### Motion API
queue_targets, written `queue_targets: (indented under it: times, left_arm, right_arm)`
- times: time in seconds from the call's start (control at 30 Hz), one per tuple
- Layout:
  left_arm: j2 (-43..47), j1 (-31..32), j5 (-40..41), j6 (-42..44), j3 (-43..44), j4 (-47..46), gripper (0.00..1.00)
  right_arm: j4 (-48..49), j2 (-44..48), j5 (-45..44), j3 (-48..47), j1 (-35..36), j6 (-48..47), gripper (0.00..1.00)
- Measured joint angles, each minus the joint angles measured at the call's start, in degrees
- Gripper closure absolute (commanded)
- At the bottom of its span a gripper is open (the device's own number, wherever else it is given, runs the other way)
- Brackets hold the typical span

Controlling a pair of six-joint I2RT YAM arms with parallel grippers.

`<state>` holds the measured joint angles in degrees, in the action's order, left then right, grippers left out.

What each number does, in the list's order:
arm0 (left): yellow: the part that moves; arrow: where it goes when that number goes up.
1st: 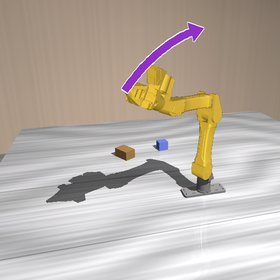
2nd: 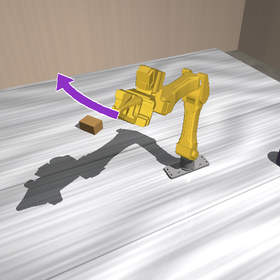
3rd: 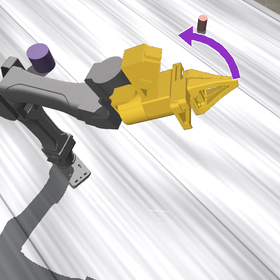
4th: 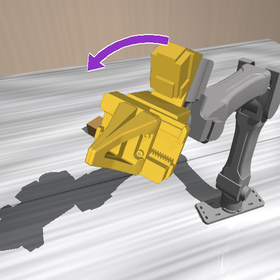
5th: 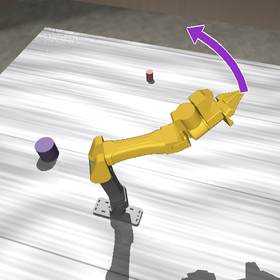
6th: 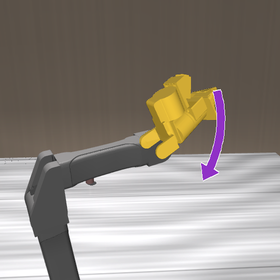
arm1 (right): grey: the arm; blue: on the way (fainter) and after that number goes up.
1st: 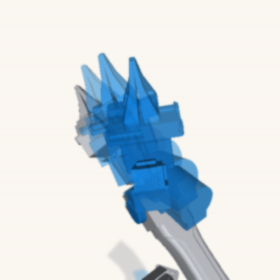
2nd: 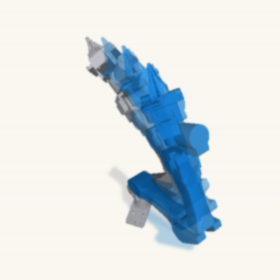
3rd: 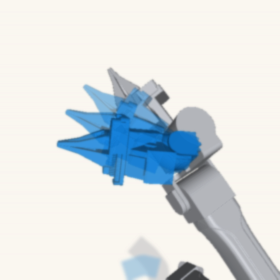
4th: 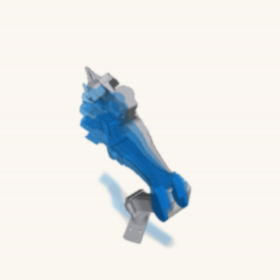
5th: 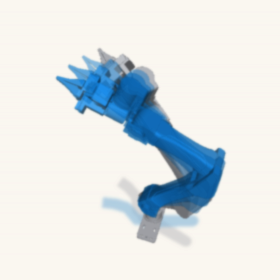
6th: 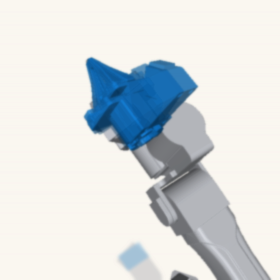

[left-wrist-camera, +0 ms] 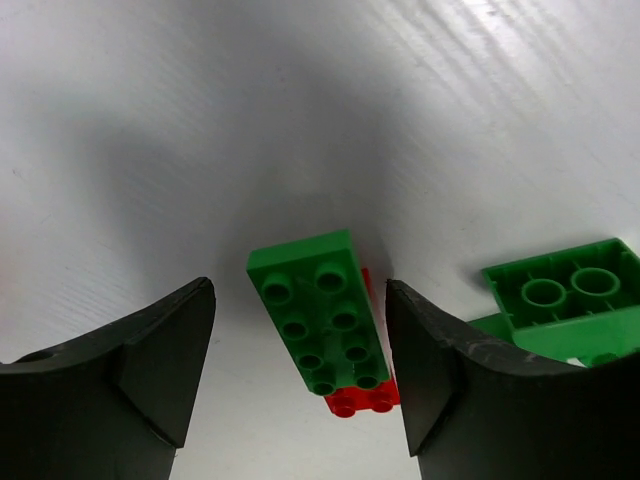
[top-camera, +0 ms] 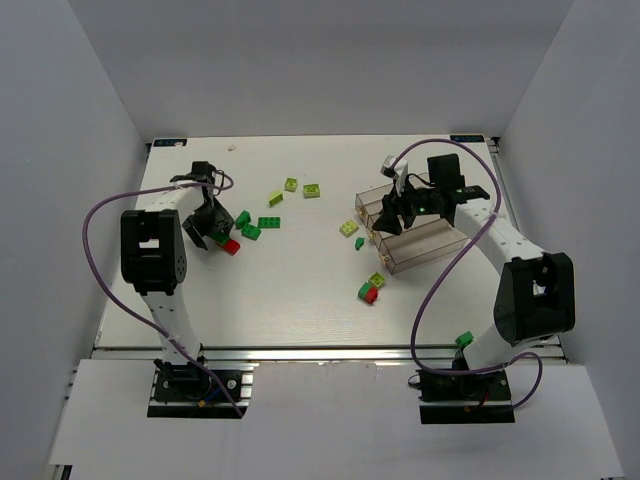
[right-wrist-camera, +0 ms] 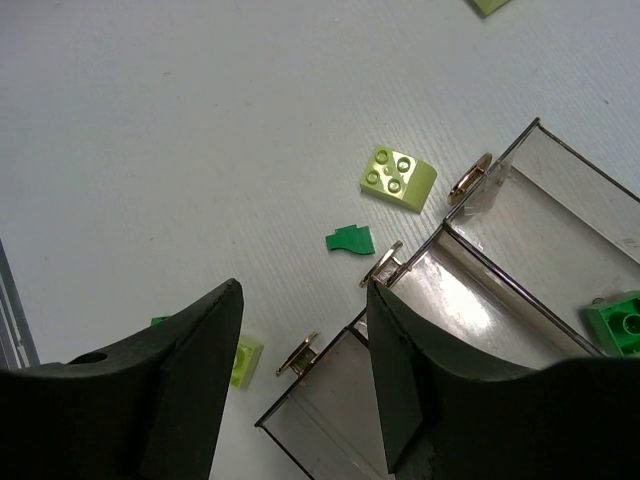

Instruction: Sort the legos into containers by color

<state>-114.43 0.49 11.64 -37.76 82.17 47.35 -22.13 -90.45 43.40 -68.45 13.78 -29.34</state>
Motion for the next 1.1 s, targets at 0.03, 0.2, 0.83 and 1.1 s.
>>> queue_targets:
  times: [0.03,0.2,0.83,1.1]
  left_arm:
    - [0.0,0.0,0.0,-0.2,-0.4,0.0,0.24]
    - [0.0,0.0,0.0,-1.2,-0.9,-1.9,0.3]
    - [2.3,0.0,1.6,-1.7,-2.3,-5.2,0.97]
    - [16.6,0.8,-8.0,-1.7,-8.3,-9.5,1.0]
  right_arm:
    - [0.0,0.0,0.0,0.0,0.0,0.0,0.42]
    - [-0.4,0.3,-0.2,0.0,0.0,-0.1,0.42]
    - [-1.6,1.2,-0.4,0.7,0.0,-0.2,0.42]
    - [-3.1,1.2,0.8,0.7,2.4,3.6,0.42]
